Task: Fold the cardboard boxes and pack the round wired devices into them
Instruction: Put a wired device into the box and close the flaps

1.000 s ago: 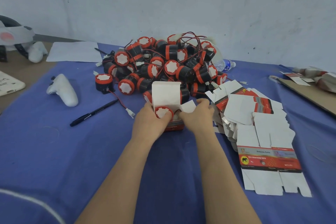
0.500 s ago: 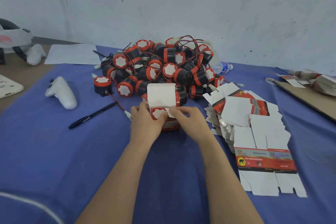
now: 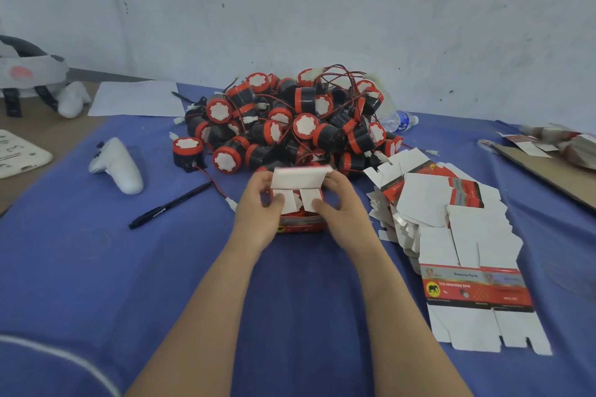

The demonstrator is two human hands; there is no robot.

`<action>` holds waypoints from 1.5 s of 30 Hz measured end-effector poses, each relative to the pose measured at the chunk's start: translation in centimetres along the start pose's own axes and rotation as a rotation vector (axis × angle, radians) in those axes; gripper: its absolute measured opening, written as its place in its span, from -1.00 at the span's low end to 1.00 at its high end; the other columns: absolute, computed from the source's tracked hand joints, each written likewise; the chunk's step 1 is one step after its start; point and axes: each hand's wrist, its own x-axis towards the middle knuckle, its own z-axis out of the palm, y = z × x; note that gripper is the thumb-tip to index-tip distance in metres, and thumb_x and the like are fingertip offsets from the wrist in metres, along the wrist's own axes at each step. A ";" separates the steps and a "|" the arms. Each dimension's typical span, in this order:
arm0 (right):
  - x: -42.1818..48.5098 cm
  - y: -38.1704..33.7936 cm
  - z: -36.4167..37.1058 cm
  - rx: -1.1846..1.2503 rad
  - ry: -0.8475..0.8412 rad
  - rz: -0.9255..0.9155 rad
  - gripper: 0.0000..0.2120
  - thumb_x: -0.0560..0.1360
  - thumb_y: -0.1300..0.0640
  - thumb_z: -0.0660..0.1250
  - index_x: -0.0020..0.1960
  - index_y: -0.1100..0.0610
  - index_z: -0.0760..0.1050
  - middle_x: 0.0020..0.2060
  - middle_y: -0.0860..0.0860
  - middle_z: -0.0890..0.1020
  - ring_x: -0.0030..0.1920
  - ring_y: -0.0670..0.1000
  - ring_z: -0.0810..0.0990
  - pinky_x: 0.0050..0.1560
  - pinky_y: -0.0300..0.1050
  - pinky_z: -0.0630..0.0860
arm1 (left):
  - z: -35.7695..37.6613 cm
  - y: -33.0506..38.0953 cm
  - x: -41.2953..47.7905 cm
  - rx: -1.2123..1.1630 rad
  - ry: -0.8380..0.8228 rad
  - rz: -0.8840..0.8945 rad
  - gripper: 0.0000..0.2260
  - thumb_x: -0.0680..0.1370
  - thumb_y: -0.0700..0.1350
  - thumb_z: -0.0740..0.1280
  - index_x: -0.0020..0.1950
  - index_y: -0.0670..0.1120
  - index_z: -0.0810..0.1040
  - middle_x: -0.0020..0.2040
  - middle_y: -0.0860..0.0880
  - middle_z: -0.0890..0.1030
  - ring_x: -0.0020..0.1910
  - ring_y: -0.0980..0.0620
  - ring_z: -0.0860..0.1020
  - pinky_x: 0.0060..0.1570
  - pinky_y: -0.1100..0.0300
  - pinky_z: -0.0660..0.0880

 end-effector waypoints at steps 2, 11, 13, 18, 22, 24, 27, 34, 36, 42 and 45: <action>-0.2 -0.4 -0.4 -0.032 -0.056 0.008 -0.69 0.53 0.33 0.24 0.10 -0.05 0.49 0.05 -0.08 0.57 -0.02 -0.09 0.54 -0.06 -0.29 0.51 | -0.1 -0.3 0.2 0.021 0.035 -0.005 -0.64 0.54 -0.39 0.17 -0.14 0.10 0.42 -0.04 0.03 0.55 -0.23 0.06 0.43 -0.29 0.22 0.36; -0.6 -0.7 -1.4 -0.084 -0.266 0.074 -0.70 0.55 0.11 0.32 0.24 -0.15 0.46 0.10 -0.14 0.53 -0.09 -0.25 0.54 -0.21 -0.46 0.45 | -0.5 0.1 0.3 -0.136 0.074 -0.197 -0.65 0.60 -0.24 0.09 -0.22 -0.01 0.59 -0.14 -0.06 0.62 -0.22 0.02 0.55 -0.19 0.10 0.52; -0.7 -0.5 -1.4 -0.132 -0.194 0.088 -0.65 0.56 0.04 0.31 0.33 -0.11 0.40 0.16 -0.12 0.49 -0.01 -0.17 0.52 -0.14 -0.43 0.48 | -0.4 0.4 0.1 -0.157 -0.006 -0.196 -0.80 0.60 -0.13 0.20 -0.07 0.05 0.61 -0.03 0.05 0.60 -0.09 0.12 0.57 -0.13 0.23 0.52; -0.6 -0.1 -1.6 -0.152 -0.221 0.104 -0.46 0.52 0.00 0.35 0.46 -0.04 0.28 0.20 -0.09 0.48 -0.06 -0.28 0.55 -0.07 -0.45 0.47 | -0.9 0.1 -0.1 0.193 -0.246 -0.021 -0.60 0.55 -0.06 0.36 0.38 0.07 0.41 0.25 0.10 0.32 0.15 0.16 0.37 0.10 0.31 0.35; -0.5 0.2 -1.5 -0.158 -0.158 0.074 -0.53 0.54 0.00 0.33 0.42 -0.02 0.35 0.21 -0.08 0.50 -0.01 -0.21 0.53 -0.10 -0.43 0.48 | -1.5 -0.1 -0.1 0.274 -0.285 0.054 -0.58 0.56 -0.02 0.35 0.42 0.05 0.39 0.34 0.06 0.31 0.25 0.15 0.34 0.19 0.30 0.32; -0.6 0.2 -1.2 -0.138 -0.093 0.062 -0.58 0.54 -0.01 0.31 0.38 -0.01 0.40 0.16 -0.10 0.53 0.00 -0.18 0.53 -0.14 -0.43 0.49 | -1.6 -0.3 -0.1 0.310 -0.282 0.097 -0.58 0.57 -0.01 0.33 0.42 0.05 0.40 0.34 0.04 0.34 0.28 0.10 0.37 0.24 0.26 0.35; -0.8 0.1 -0.9 -0.124 -0.041 0.045 -0.69 0.55 -0.03 0.30 0.28 -0.07 0.45 -0.01 -0.24 0.53 -0.07 -0.18 0.56 -0.19 -0.44 0.51 | -1.2 -0.3 -0.2 0.322 -0.210 0.155 -0.65 0.57 0.00 0.33 0.36 0.04 0.48 0.27 0.06 0.40 0.18 0.15 0.39 0.08 0.42 0.34; -0.6 -0.3 -1.0 -0.016 -0.123 0.109 -0.82 0.56 0.00 0.30 0.14 -0.17 0.49 0.00 -0.27 0.53 -0.11 -0.32 0.55 -0.25 -0.46 0.46 | -0.8 -0.1 -0.1 0.254 -0.196 0.106 -0.68 0.60 -0.12 0.28 0.36 0.03 0.47 0.33 0.04 0.40 0.17 0.19 0.36 -0.04 0.51 0.30; -0.6 -0.4 -1.1 0.012 -0.133 0.147 -0.85 0.59 0.00 0.24 0.12 -0.19 0.50 -0.04 -0.25 0.55 -0.22 -0.40 0.54 -0.31 -0.49 0.42 | -0.7 0.1 0.0 0.204 -0.188 0.063 -0.67 0.61 -0.19 0.19 0.36 -0.01 0.48 0.37 0.03 0.40 0.21 0.17 0.37 0.10 0.41 0.33; -0.3 -0.3 -0.6 -0.056 -0.149 0.180 -0.70 0.63 0.00 0.15 0.35 -0.16 0.40 0.17 -0.13 0.49 0.02 -0.21 0.49 -0.18 -0.40 0.40 | -0.5 0.7 0.0 0.033 -0.177 -0.097 -0.65 0.65 -0.19 0.06 0.34 -0.01 0.51 0.31 0.03 0.47 0.16 0.14 0.46 0.05 0.34 0.41; -0.3 -0.2 -0.5 0.009 -0.127 0.238 -0.56 0.62 0.01 0.18 0.48 -0.09 0.22 0.29 -0.06 0.45 0.14 -0.10 0.48 -0.18 -0.37 0.40 | -0.4 0.5 -0.1 0.044 -0.172 -0.086 -0.71 0.68 -0.12 0.09 0.33 0.03 0.50 0.28 0.03 0.49 0.19 0.10 0.47 0.12 0.27 0.43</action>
